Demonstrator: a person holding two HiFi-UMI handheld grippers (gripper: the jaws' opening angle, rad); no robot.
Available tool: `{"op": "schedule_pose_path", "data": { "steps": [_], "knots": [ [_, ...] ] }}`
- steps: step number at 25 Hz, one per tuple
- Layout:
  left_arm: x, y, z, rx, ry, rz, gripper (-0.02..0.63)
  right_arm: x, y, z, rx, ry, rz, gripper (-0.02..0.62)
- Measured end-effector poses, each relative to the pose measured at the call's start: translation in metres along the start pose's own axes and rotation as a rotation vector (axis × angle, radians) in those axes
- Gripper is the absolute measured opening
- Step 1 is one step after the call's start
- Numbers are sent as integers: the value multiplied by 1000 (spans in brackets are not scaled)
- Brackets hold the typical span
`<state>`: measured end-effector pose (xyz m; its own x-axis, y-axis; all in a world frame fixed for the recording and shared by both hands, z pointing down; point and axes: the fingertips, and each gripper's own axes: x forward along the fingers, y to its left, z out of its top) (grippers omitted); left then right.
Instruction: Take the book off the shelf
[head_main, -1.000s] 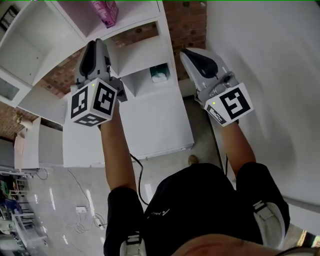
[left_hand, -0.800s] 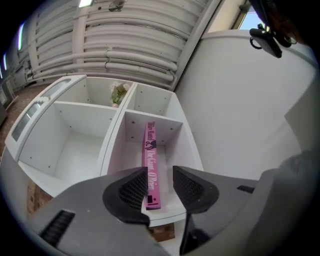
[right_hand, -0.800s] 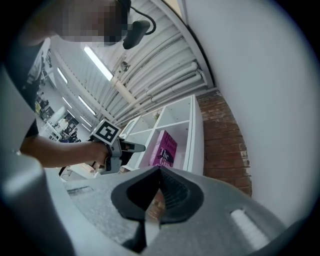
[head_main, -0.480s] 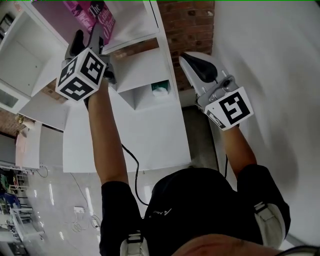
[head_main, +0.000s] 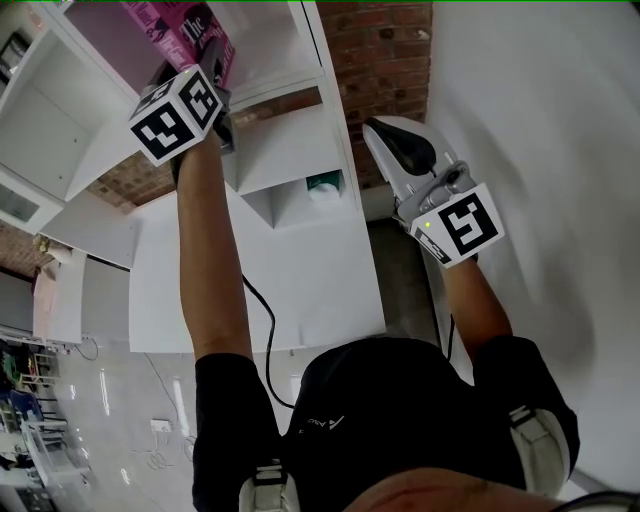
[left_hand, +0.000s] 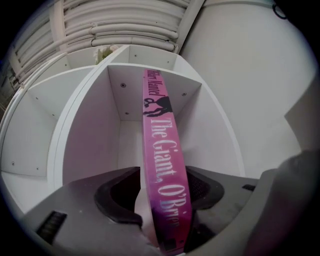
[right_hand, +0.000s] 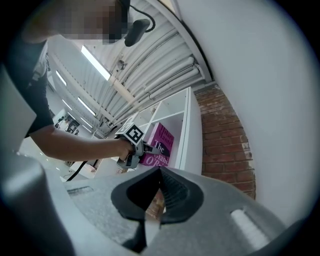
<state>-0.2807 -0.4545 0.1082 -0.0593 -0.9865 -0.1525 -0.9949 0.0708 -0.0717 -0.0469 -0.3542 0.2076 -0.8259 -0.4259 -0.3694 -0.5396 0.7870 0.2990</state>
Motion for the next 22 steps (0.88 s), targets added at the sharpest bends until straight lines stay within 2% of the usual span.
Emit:
{"op": "schedule_pose_path", "data": {
  "steps": [2, 5, 7, 13, 22],
  "knots": [
    [4, 1, -2, 1, 11, 6, 241, -2, -1, -1, 2, 4, -11, 2],
    [6, 4, -3, 11, 12, 24, 171, -5, -2, -1, 3, 6, -27, 2],
    [5, 5, -3, 11, 12, 25, 149, -7, -1, -1, 4, 7, -35, 2],
    [-6, 10, 1, -14, -16, 30, 135, -9, 6, 3, 3, 7, -48, 2],
    [-47, 9, 17, -66, -102, -30, 135, -10, 22, 10, 4, 6, -54, 2]
  ]
}}
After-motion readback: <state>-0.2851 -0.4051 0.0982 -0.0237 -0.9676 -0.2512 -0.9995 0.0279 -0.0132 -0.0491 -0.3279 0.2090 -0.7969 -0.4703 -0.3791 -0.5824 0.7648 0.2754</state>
